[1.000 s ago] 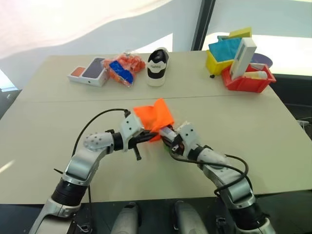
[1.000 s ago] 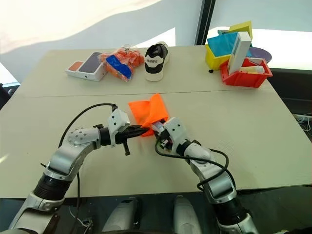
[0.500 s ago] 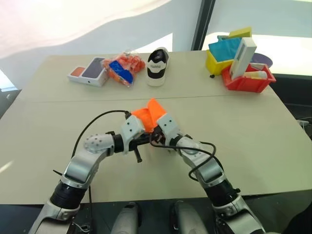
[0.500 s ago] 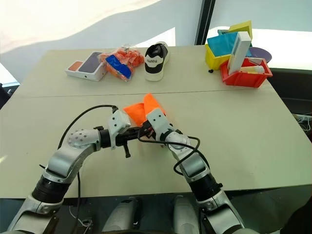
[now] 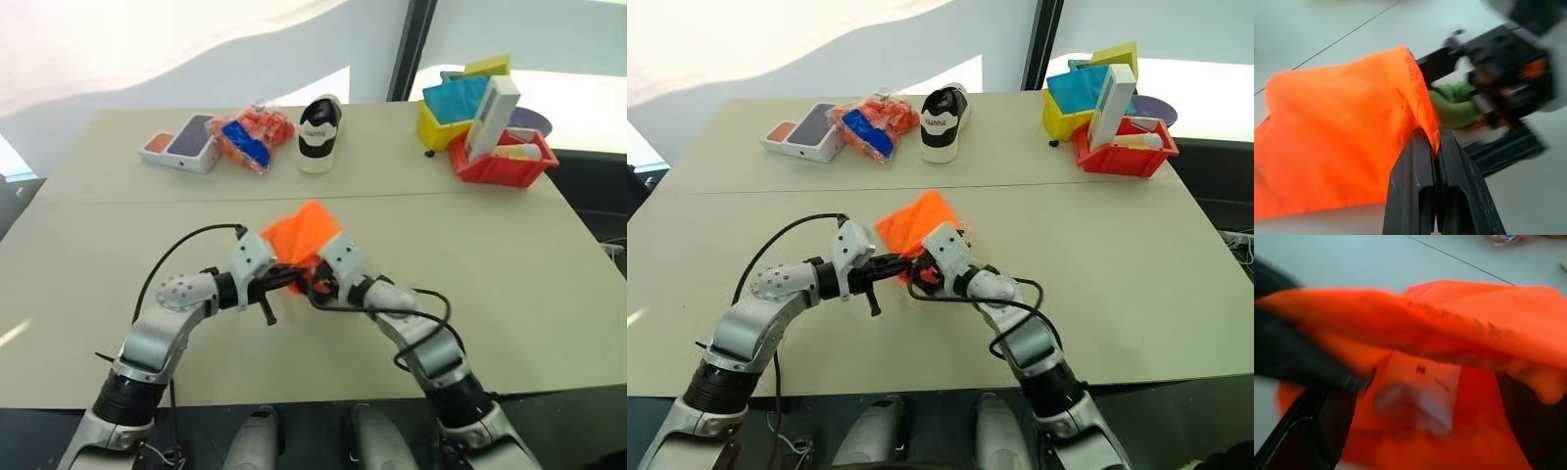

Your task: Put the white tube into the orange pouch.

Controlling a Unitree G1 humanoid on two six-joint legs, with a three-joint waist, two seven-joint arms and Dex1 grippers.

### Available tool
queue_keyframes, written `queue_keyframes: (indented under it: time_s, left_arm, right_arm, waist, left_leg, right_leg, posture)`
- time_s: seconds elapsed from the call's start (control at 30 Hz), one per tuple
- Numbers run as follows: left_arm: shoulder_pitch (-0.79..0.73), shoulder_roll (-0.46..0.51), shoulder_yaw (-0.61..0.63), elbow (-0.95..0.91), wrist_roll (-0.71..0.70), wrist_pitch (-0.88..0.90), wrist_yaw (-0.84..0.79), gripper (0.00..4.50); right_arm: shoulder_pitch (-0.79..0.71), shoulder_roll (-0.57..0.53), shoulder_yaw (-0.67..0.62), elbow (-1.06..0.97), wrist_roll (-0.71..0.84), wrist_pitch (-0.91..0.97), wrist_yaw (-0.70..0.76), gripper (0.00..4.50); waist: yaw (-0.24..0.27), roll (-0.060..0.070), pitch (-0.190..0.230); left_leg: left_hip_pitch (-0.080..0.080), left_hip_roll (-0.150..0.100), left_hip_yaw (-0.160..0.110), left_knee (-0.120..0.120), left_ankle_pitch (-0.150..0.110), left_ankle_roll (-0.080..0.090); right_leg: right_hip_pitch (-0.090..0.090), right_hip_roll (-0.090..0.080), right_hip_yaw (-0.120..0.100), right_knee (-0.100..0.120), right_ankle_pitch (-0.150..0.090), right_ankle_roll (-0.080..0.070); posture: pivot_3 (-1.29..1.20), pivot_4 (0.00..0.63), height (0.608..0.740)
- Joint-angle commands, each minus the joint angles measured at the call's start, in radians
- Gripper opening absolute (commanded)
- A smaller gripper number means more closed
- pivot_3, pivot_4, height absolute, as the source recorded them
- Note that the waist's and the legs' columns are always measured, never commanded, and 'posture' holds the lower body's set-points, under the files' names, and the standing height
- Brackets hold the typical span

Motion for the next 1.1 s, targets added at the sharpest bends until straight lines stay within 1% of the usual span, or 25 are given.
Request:
queue_keyframes:
  time_s: [0.03, 0.17, 0.27, 0.33, 0.37, 0.4, 0.43, 0.5, 0.63, 0.73, 0.83, 0.87, 1.0, 1.1]
  left_arm:
    - [-0.008, -0.005, 0.064, 0.02, -0.06, 0.005, 0.001, 0.0]
    - [-0.004, -0.008, 0.095, 0.057, -0.1, 0.011, -0.006, 0.0]
    - [-0.011, -0.001, 0.112, 0.084, -0.13, 0.023, -0.023, 0.0]
    - [-0.014, 0.005, 0.116, 0.095, -0.137, 0.026, -0.031, 0.0]
    - [-0.016, 0.008, 0.118, 0.101, -0.14, 0.027, -0.034, 0.0]
    - [-0.018, 0.01, 0.119, 0.105, -0.143, 0.027, -0.036, 0.0]
    - [-0.02, 0.012, 0.119, 0.108, -0.148, 0.029, -0.036, 0.0]
    - [-0.019, 0.012, 0.118, 0.1, -0.156, 0.035, -0.038, 0.0]
    - [-0.003, 0.014, 0.115, 0.068, -0.167, 0.04, -0.042, 0.0]
    - [0.015, 0.015, 0.121, 0.049, -0.169, 0.035, -0.031, 0.0]
    - [0.033, 0.024, 0.126, 0.037, -0.156, 0.023, -0.025, 0.0]
    - [0.044, 0.032, 0.131, 0.032, -0.15, 0.016, -0.024, 0.0]
    - [0.086, 0.081, 0.149, 0.028, -0.12, -0.025, -0.025, 0.0]
    - [0.115, 0.124, 0.17, 0.04, -0.105, -0.058, -0.032, 0.0]
  right_arm:
    - [0.032, -0.038, -0.071, -0.13, 0.095, 0.022, 0.072, 4.43]
    - [0.07, -0.091, -0.085, -0.176, 0.143, 0.033, 0.129, 4.43]
    - [0.079, -0.104, -0.079, -0.165, 0.148, 0.041, 0.134, 3.62]
    - [0.079, -0.104, -0.066, -0.157, 0.136, 0.032, 0.128, 2.66]
    - [0.071, -0.088, -0.06, -0.144, 0.13, 0.033, 0.111, 2.02]
    - [0.065, -0.075, -0.058, -0.135, 0.127, 0.036, 0.097, 1.53]
    - [0.056, -0.067, -0.045, -0.124, 0.113, 0.032, 0.085, 0.95]
    - [0.018, -0.027, -0.022, -0.064, 0.075, 0.032, 0.038, 0.03]
    - [-0.03, 0.018, 0.006, 0.033, 0.036, 0.022, 0.005, 0.03]
    - [-0.075, 0.058, 0.02, 0.121, -0.002, -0.023, -0.029, 0.03]
    - [-0.089, 0.069, 0.018, 0.136, -0.01, -0.049, -0.028, 0.03]
    - [-0.086, 0.064, 0.014, 0.119, -0.003, -0.051, -0.014, 0.03]
    - [-0.034, -0.016, -0.002, 0.008, 0.036, -0.073, 0.078, 0.03]
    - [0.026, -0.118, -0.043, -0.101, 0.093, -0.08, 0.177, 0.03]
  waist:
    - [-0.001, 0.0, 0.0]
    - [0.0, 0.0, 0.0]
    - [-0.002, 0.0, 0.0]
    - [0.0, 0.0, 0.0]
    - [0.0, 0.0, 0.0]
    - [-0.001, 0.0, 0.0]
    - [-0.001, 0.0, 0.0]
    - [-0.003, 0.0, 0.0]
    - [-0.001, 0.0, 0.0]
    - [-0.001, 0.0, 0.0]
    - [-0.001, 0.0, 0.0]
    - [-0.001, 0.0, 0.0]
    - [-0.001, 0.0, 0.0]
    - [0.001, 0.0, 0.0]
  left_leg:
    - [0.0, 0.0, 0.0, 0.0, 0.0, 0.0]
    - [0.001, 0.0, 0.0, 0.0, 0.0, 0.0]
    - [0.001, 0.0, 0.0, 0.0, 0.0, 0.0]
    - [0.001, 0.0, 0.0, 0.0, 0.0, 0.0]
    - [0.001, 0.0, 0.0, 0.0, 0.0, 0.0]
    - [0.001, 0.0, 0.0, 0.0, 0.0, 0.0]
    - [0.001, 0.0, 0.0, 0.0, 0.0, 0.0]
    - [0.001, 0.0, 0.0, 0.0, 0.0, 0.0]
    - [0.001, 0.0, 0.0, 0.0, 0.0, 0.0]
    - [0.001, 0.0, 0.0, 0.0, 0.0, 0.0]
    - [0.001, 0.0, 0.001, 0.0, 0.0, 0.0]
    - [0.001, 0.0, 0.0, 0.0, 0.0, 0.0]
    - [0.001, 0.0, 0.0, -0.001, 0.0, 0.0]
    - [0.0, 0.0, 0.0, -0.001, 0.0, 0.0]
  right_leg:
    - [0.0, 0.0, 0.0, 0.0, 0.0, 0.0]
    - [0.0, 0.0, 0.0, 0.0, 0.0, 0.0]
    - [0.0, 0.0, 0.0, 0.0, 0.0, 0.0]
    - [0.0, 0.0, 0.0, 0.0, 0.0, 0.0]
    - [0.0, 0.0, 0.0, 0.0, 0.0, 0.0]
    - [0.0, 0.0, 0.0, 0.0, 0.0, 0.0]
    - [0.0, 0.0, 0.0, 0.0, 0.0, 0.0]
    - [0.0, 0.0, 0.0, 0.0, 0.0, -0.001]
    - [0.0, 0.0, 0.0, 0.0, 0.0, -0.001]
    - [0.0, 0.0, 0.0, 0.0, 0.0, -0.001]
    - [0.0, 0.0, 0.0, 0.0, 0.0, -0.001]
    - [0.0, 0.0, 0.0, 0.0, 0.0, -0.001]
    - [0.0, 0.0, 0.0, 0.0, 0.0, -0.001]
    - [0.0, 0.0, 0.0, -0.001, 0.0, -0.001]
  posture:
    - [0.0, 0.15, 0.74]
    - [0.0, 0.15, 0.74]
    - [0.0, 0.15, 0.74]
    - [0.0, 0.15, 0.74]
    - [0.0, 0.15, 0.74]
    - [0.0, 0.15, 0.74]
    - [0.0, 0.15, 0.74]
    - [0.0, 0.15, 0.74]
    - [0.0, 0.15, 0.74]
    - [0.0, 0.15, 0.74]
    - [0.0, 0.15, 0.74]
    - [0.0, 0.15, 0.74]
    - [0.0, 0.15, 0.74]
    - [0.0, 0.15, 0.74]
